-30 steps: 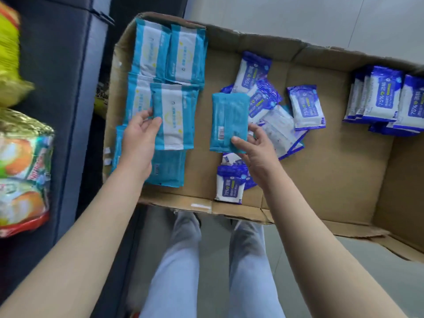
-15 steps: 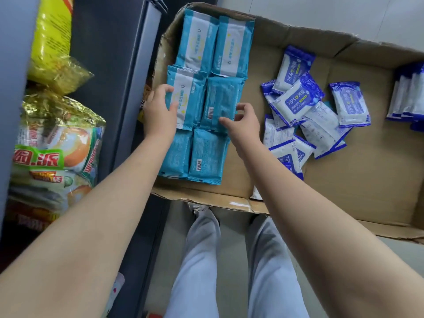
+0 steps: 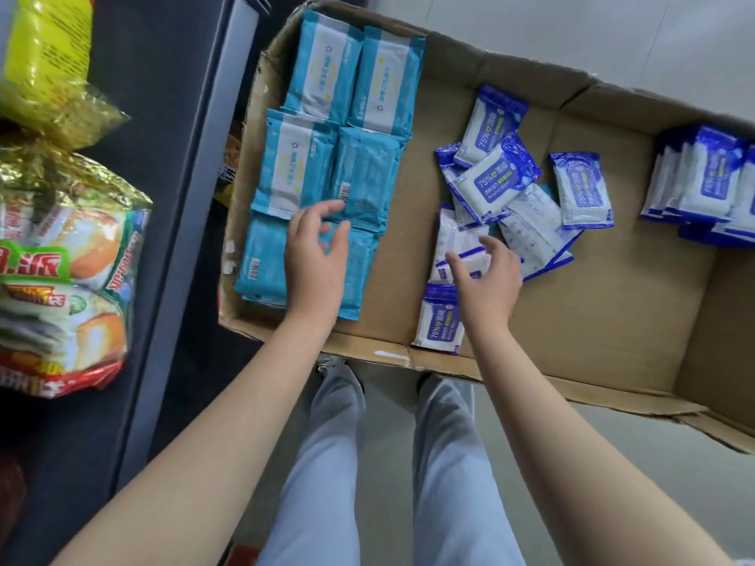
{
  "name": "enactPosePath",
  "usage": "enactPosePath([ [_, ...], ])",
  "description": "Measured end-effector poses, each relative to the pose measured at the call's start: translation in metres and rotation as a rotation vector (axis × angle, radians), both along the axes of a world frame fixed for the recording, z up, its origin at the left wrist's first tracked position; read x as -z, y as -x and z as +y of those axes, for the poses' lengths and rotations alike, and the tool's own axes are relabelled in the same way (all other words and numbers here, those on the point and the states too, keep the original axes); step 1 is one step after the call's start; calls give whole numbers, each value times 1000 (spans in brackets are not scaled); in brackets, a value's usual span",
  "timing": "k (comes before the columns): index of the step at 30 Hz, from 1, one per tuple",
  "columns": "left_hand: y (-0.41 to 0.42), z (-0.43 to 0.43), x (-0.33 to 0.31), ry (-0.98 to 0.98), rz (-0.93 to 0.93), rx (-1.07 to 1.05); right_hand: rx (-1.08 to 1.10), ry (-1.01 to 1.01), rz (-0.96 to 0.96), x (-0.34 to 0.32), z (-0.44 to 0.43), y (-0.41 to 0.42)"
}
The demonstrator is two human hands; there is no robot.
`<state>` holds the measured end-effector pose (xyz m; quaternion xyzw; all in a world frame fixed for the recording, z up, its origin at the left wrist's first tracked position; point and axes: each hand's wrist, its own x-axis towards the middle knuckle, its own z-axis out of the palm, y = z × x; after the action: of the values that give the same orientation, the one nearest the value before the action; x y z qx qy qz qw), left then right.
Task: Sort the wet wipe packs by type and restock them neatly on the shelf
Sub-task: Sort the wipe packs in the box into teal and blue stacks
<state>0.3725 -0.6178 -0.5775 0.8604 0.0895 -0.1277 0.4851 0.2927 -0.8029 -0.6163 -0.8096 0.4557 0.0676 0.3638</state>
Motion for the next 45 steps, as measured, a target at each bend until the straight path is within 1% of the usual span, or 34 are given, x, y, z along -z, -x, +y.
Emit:
enactPosePath([
  [1, 12, -8, -1, 13, 17, 27, -28, 10, 79, 3, -12, 11],
  [3, 33, -24, 1, 44, 78, 81, -84, -60, 196, 12, -33, 30],
  [5, 51, -38, 8, 54, 184, 137, -101, -156, 235, 20, -47, 45],
  [7, 64, -50, 20, 21, 338, 180, -53, -216, 215, 24, -55, 52],
  [11, 76, -72, 46, -155, 681, 258, 59, -334, 162, 30, -65, 55],
  [13, 80, -82, 56, -168, 802, 284, 127, -398, 140, 34, -70, 60],
  [14, 82, -87, 59, -160, 829, 295, 186, -469, 136, 37, -73, 64],
  [16, 85, -95, 63, -155, 817, 312, 299, -651, 139, 34, -76, 68],
  [18, 86, -102, 62, -166, 788, 332, 335, -769, 139, 28, -79, 68],
  [22, 88, -104, 53, -87, 797, 320, 382, -864, 85, 12, -92, 69],
  [24, 90, -105, 45, -44, 800, 284, 363, -916, 91, 3, -101, 71],
  [26, 92, -108, 35, -19, 751, 259, 364, -944, 67, -7, -113, 71],
  [30, 93, -120, 17, 105, 667, 92, 477, -976, -110, -27, -138, 71],
  [33, 87, -133, 2, 171, 648, -6, 521, -931, -193, -44, -160, 71],
  [36, 81, -144, -6, 211, 697, 1, 557, -818, -215, -63, -174, 73],
  [40, 76, -162, -15, 323, 703, -93, 598, -697, -252, -82, -185, 76],
  [45, 67, -210, -28, 362, 698, -36, 608, -543, -328, -98, -225, 85],
])
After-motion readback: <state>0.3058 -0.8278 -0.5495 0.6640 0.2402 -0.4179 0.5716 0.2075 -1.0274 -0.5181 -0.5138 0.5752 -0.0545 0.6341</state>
